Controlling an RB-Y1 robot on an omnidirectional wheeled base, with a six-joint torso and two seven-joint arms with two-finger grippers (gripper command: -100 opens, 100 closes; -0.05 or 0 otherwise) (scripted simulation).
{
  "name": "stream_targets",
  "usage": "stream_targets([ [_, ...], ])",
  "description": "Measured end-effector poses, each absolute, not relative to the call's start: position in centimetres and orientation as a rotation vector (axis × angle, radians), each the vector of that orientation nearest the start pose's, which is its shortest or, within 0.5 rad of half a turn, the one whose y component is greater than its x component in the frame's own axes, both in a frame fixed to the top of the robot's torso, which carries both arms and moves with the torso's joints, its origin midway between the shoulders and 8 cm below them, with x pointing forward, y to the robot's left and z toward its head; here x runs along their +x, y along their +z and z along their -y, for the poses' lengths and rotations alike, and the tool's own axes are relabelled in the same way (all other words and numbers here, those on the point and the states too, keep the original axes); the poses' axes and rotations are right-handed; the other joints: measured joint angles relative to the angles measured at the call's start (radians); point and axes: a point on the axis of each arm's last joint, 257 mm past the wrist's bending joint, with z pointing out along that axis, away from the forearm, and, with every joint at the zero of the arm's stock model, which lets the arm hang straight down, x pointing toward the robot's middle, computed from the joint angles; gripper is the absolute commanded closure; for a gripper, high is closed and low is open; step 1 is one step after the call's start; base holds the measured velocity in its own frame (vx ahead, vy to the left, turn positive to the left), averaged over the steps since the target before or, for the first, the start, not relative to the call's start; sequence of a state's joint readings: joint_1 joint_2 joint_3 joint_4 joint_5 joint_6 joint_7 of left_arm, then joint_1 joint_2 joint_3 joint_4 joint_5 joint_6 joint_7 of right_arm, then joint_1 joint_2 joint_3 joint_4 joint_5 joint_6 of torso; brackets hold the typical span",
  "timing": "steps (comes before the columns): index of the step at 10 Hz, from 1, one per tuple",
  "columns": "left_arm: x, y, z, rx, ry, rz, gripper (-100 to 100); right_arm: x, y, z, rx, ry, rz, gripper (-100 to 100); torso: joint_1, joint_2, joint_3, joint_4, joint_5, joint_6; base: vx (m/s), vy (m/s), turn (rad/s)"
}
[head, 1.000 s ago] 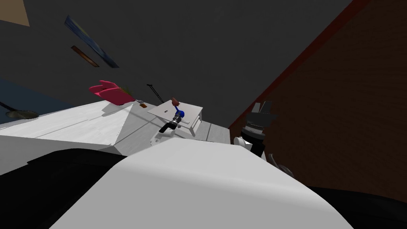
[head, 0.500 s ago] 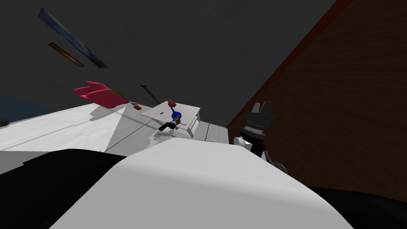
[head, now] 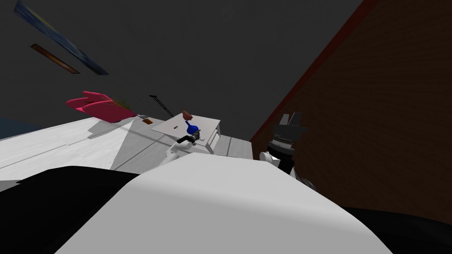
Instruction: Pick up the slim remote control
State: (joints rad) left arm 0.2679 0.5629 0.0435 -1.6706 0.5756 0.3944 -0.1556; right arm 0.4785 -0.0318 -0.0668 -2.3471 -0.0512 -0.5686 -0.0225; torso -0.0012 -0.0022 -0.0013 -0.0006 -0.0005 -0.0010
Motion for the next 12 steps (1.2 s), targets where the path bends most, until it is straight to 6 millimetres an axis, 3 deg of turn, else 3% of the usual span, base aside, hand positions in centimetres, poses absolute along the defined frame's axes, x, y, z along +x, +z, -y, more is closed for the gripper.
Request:
stream_targets([
  [1, 42.1, -35.8, -43.1, -1.532, -0.752, -1.654, -100, 31.3, 7.4, 29.3, 0.535, 1.333, -0.493, 0, 0.000, 0.000, 0.000, 0.000, 0.000, 0.000, 0.046, -0.022, -0.029],
  [5, 41.1, -38.3, -44.0, -1.602, -0.673, -1.734, -100, 31.3, 7.4, 29.3, 0.535, 1.333, -0.493, 0, 0.000, 0.000, 0.000, 0.000, 0.000, 0.000, 0.042, -0.017, -0.035],
  [12, 36.7, -44.5, -47.1, -1.751, -0.480, -1.937, -100, 31.3, 7.4, 29.3, 0.535, 1.333, -0.493, 0, 0.001, -0.002, -0.001, -0.001, 0.000, 0.000, 0.076, -0.010, -0.019],
])
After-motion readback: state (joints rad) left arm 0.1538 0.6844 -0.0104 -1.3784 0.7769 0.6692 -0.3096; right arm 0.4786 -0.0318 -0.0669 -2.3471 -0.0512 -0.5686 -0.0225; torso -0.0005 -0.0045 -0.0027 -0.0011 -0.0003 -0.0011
